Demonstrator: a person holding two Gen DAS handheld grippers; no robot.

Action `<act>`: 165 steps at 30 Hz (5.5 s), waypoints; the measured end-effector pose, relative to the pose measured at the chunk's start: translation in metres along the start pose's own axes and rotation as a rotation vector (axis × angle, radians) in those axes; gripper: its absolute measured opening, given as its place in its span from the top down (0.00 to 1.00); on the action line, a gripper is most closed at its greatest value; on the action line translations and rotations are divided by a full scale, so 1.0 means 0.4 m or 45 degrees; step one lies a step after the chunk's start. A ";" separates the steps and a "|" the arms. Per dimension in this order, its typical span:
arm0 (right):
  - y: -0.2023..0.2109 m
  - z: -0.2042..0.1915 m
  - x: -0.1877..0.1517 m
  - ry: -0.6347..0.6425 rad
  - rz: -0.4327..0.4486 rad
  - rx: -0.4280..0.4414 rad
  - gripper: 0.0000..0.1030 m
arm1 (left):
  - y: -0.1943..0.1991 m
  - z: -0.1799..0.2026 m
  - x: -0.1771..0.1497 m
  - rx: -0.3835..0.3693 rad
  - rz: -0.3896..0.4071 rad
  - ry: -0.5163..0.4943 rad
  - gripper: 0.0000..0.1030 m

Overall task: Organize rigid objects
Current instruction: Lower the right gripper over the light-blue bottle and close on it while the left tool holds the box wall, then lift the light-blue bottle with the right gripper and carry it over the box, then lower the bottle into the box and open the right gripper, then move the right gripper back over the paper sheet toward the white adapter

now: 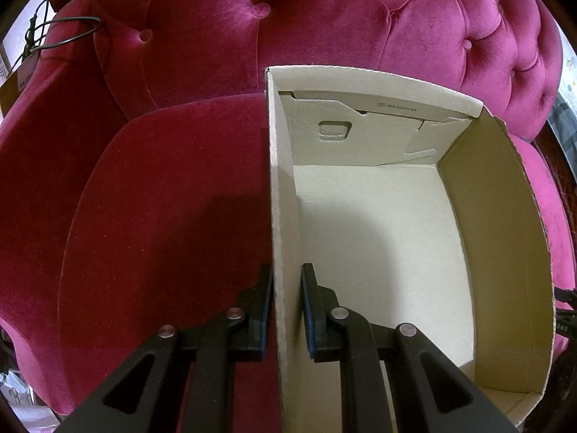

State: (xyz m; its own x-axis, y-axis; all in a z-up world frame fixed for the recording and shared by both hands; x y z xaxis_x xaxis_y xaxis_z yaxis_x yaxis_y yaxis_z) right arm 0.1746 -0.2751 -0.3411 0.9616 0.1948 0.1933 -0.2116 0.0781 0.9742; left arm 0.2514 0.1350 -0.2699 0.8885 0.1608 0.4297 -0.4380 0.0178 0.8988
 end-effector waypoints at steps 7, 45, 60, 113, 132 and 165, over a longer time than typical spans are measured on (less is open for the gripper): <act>-0.015 0.022 -0.015 -0.020 -0.009 0.059 0.74 | -0.002 -0.003 0.000 0.000 0.000 -0.001 0.84; 0.234 -0.119 0.082 0.037 0.106 0.024 0.74 | 0.003 -0.007 -0.001 0.012 0.008 -0.014 0.84; 0.331 -0.243 0.181 0.129 0.183 0.074 0.74 | 0.003 -0.005 -0.001 0.011 0.002 -0.011 0.84; 0.076 -0.674 0.324 0.266 -0.005 0.317 0.73 | -0.012 -0.011 0.002 0.009 -0.013 -0.007 0.85; 0.048 -0.654 0.333 0.226 -0.039 0.324 0.69 | -0.010 -0.007 0.001 0.014 -0.011 -0.011 0.85; 0.353 -0.492 0.313 0.154 0.238 0.217 0.18 | -0.009 -0.006 -0.001 0.024 -0.012 -0.011 0.85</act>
State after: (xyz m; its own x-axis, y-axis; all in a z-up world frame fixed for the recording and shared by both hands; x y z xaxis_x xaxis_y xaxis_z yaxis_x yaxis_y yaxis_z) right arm 0.2306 -0.0471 -0.2023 0.8788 0.3061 0.3660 -0.3408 -0.1340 0.9305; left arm 0.2522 0.1372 -0.2734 0.8937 0.1524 0.4219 -0.4270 0.0005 0.9043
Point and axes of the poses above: each gripper's, at about its wrist camera, not at the fingertips, and y roughly against the way its jaws point, z to its right, x to its top, the point moved 7 cm from there along -y, roughly the way its jaws point, and after that the axes turned 11 degrees about y, right-handed, at the moved point
